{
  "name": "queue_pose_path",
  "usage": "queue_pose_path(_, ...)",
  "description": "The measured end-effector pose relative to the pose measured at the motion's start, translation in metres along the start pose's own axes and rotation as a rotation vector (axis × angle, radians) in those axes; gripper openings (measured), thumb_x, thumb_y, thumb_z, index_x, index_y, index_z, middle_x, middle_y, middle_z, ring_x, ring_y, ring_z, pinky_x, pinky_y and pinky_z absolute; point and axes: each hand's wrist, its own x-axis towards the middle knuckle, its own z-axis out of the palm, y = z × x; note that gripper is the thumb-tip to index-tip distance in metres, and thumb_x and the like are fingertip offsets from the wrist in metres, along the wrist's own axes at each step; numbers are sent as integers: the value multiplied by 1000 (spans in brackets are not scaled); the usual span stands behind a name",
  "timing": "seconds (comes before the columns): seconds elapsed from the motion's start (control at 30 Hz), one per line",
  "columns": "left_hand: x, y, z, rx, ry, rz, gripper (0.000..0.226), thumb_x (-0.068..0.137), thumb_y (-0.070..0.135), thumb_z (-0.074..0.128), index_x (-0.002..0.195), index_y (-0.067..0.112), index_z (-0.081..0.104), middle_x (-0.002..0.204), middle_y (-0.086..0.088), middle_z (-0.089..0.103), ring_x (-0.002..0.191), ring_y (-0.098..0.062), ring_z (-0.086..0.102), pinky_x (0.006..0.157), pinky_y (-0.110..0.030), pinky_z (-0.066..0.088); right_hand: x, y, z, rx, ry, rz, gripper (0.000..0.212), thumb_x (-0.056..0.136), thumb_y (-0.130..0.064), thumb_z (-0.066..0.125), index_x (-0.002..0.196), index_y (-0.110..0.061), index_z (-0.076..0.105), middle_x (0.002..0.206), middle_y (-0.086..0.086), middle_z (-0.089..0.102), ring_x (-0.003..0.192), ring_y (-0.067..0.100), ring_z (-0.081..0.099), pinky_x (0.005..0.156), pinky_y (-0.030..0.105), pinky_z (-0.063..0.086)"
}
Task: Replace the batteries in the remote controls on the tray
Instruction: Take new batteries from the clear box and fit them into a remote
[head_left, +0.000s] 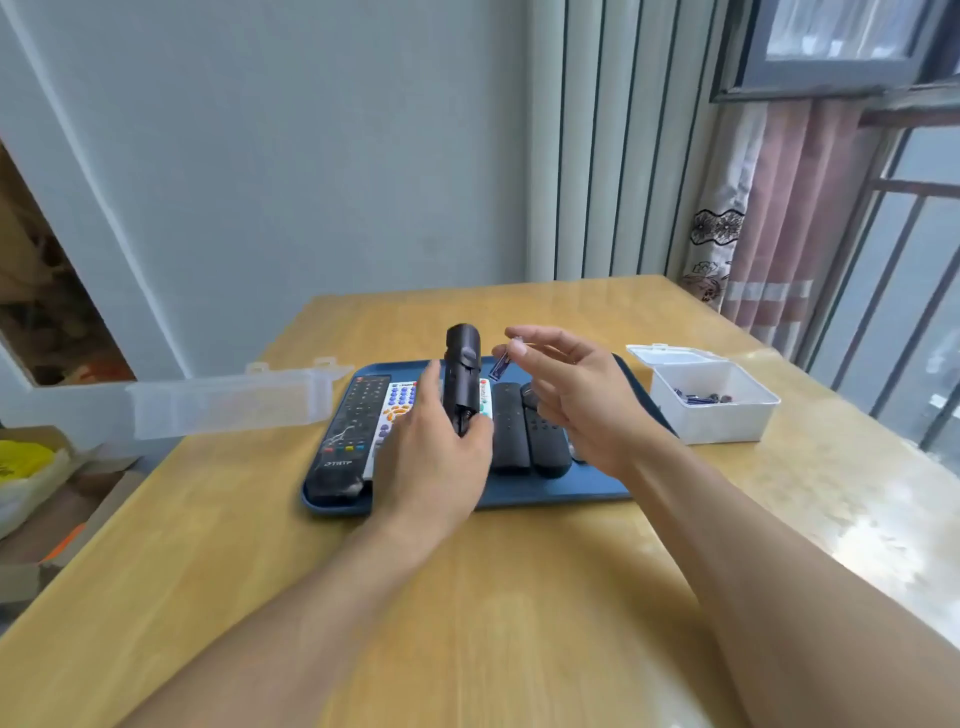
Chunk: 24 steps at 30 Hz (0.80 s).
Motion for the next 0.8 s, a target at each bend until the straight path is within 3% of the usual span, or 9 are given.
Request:
queue_pose_path(0.1,23,-1,-4,-440,-78,-59,22,96,23,62,117,28,57,78,9,67,66,-14,61,59,-34,46,-4,-3,5,-50,13,-62,20,89,-22,73,108,-17,73,70,-14,64,46,7,26,45,19,25)
queue_pose_path(0.2,29,-7,-7,-583,-195,-65,22,97,16,64,114,22,54,71,7,68,59,-16,64,42,-29,40,-8,-4,11,-69,16,-134,17,87,-16,73,104,-12,72,91,2,76,43,0,48,48,11,36)
queue_pose_path(0.27,24,-13,-8,-615,-249,-34,27,95,12,67,115,19,52,79,3,72,66,-20,73,38,-30,48,-9,0,14,-147,20,-187,15,86,-14,75,100,-13,72,99,8,77,62,1,66,59,11,47)
queue_pose_path(0.33,19,-18,-6,-687,-313,-40,31,93,9,69,118,16,51,95,-7,74,77,-25,77,45,-34,56,-7,7,16,-277,6,-234,13,84,-15,78,97,-15,73,95,4,78,81,13,74,72,28,58)
queue_pose_path(0.4,19,-23,-6,-790,-374,-71,34,94,-1,66,121,12,51,102,-12,74,86,-29,77,59,-38,62,-5,14,19,-348,-12,-265,11,84,-13,78,94,-17,75,91,1,78,78,21,73,70,38,61)
queue_pose_path(0.5,21,-28,-12,-976,-472,-155,34,97,-9,47,126,7,54,105,-16,74,97,-38,74,73,-46,62,-10,13,24,-434,-37,-299,12,83,-10,80,91,-18,76,82,-6,76,58,15,63,53,21,55)
queue_pose_path(0.6,20,-28,-16,-1107,-546,-239,32,104,10,37,129,0,55,118,-23,70,104,-46,70,78,-55,60,-15,11,26,-432,-56,-296,12,82,-2,79,91,-8,75,67,-11,65,40,2,46,44,5,40)
queue_pose_path(0.67,19,-27,-15,-1117,-533,-261,37,108,24,38,130,-1,55,121,-23,69,100,-42,71,79,-56,60,-15,12,27,-479,-62,-321,14,80,-4,80,94,-8,77,80,2,61,42,2,42,47,6,42)
queue_pose_path(0.8,20,-28,-14,-1098,-504,-268,33,108,27,41,124,2,56,120,-20,70,93,-34,74,74,-53,61,-12,13,25,-504,-99,-288,23,80,-4,79,103,-7,78,78,9,48,45,1,43,58,17,56)
